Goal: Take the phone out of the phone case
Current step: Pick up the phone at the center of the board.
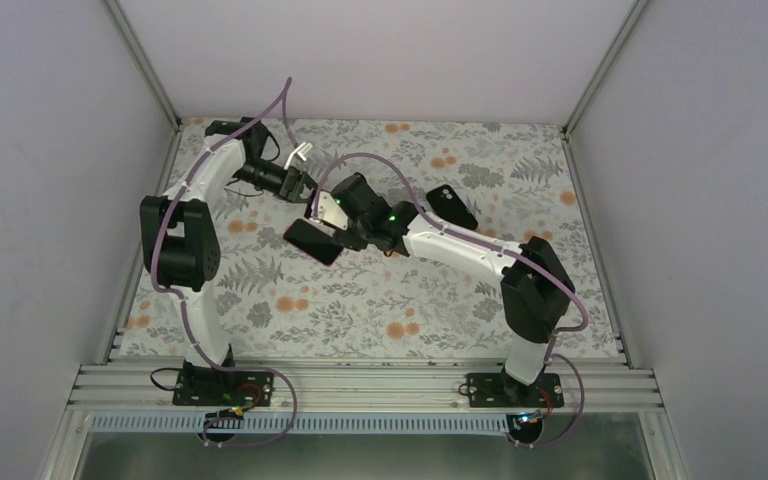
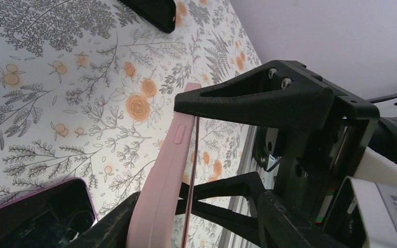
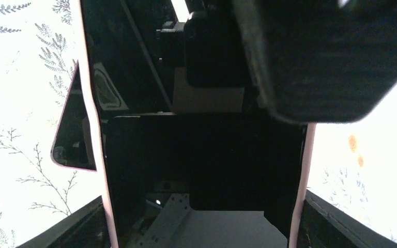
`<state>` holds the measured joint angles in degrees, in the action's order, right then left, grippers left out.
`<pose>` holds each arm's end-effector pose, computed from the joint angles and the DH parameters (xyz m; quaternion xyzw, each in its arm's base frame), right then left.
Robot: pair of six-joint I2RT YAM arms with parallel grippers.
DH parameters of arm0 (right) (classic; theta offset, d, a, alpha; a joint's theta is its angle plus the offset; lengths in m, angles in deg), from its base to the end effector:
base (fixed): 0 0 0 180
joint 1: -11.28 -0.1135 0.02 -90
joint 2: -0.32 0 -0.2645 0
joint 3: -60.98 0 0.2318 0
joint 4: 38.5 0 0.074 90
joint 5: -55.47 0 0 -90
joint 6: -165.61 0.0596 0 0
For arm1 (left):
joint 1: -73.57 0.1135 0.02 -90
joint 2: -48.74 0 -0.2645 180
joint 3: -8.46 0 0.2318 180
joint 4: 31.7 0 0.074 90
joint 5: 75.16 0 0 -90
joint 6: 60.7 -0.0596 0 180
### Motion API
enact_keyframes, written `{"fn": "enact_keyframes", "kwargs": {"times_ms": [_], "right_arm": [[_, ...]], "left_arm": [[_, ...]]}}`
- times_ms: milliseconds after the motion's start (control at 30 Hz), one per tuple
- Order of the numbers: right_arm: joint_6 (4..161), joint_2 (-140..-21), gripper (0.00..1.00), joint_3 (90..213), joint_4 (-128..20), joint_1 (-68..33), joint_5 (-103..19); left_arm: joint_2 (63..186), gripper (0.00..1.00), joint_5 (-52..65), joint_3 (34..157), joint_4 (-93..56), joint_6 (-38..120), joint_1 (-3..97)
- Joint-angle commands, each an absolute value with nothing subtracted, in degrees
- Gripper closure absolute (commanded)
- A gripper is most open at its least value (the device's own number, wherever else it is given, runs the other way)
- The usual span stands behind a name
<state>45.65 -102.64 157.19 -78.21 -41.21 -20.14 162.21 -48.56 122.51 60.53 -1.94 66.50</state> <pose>0.2555 0.3085 0.2485 -0.5723 0.7236 -0.0422 0.3836 0.3450 -0.0965 0.2578 0.2720 0.8061 -0.5163 0.0980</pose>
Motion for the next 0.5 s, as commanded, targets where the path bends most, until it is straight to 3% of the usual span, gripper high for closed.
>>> {"fn": "enact_keyframes", "kwargs": {"times_ms": [0, 267, 467], "right_arm": [[45.67, -102.32, 0.53, 161.09, -73.25, -41.78, -17.26], [44.79, -101.28, 0.53, 161.33, -73.01, -41.77, -16.56], [44.47, -100.41, 0.53, 160.28, -72.76, -41.79, -16.29]], "left_arm": [[161.28, 0.48, -50.39, 121.63, 61.08, -3.0, 66.45], [161.31, 0.51, -50.83, 121.76, 61.09, -2.92, 66.45], [161.6, 0.87, -51.06, 122.11, 61.08, -3.21, 66.45]]}}
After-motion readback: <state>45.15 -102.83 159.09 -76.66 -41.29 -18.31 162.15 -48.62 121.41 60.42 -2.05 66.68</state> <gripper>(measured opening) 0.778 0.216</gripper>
